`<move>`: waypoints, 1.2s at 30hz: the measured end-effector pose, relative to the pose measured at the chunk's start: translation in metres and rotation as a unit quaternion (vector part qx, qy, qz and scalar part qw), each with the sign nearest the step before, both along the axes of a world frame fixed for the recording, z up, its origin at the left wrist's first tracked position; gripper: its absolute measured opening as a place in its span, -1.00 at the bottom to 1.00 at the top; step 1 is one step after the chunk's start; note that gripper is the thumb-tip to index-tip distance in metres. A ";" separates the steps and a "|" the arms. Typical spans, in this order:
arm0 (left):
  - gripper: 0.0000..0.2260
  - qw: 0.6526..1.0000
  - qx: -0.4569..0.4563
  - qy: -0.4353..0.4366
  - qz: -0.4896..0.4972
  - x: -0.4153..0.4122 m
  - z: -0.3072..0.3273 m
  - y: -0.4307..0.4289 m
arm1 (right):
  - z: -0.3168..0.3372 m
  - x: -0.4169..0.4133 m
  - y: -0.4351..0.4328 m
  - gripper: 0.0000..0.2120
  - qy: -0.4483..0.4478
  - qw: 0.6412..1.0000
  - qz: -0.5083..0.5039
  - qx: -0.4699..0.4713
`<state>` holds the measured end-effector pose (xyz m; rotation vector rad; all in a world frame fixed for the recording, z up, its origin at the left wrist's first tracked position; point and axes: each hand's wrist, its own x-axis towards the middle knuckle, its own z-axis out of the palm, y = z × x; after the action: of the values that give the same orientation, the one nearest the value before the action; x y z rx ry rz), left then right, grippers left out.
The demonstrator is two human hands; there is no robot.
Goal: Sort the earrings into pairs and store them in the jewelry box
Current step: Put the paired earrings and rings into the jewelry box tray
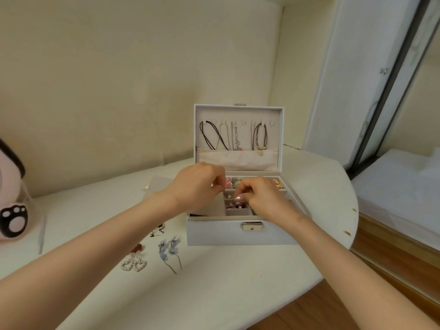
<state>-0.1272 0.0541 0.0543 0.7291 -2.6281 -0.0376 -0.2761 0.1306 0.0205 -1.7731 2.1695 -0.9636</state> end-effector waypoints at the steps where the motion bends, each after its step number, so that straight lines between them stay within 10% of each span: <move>1: -0.92 1.000 0.000 0.005 0.001 0.003 0.000 0.000 | -0.001 0.000 -0.002 -0.91 0.015 1.000 -0.003 0.001; 29: -0.92 0.999 0.009 0.030 -0.014 0.029 0.002 0.009 | 0.011 0.009 0.007 -0.91 0.222 0.973 -0.044 0.039; 36: -0.92 0.999 0.013 0.024 -0.022 0.036 0.003 0.011 | 0.008 0.003 0.003 -0.94 0.127 0.989 -0.050 0.060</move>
<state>-0.0916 0.0649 0.0571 0.6718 -2.6021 -0.1013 -0.2727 0.1337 0.0284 -1.8312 2.4325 -0.6385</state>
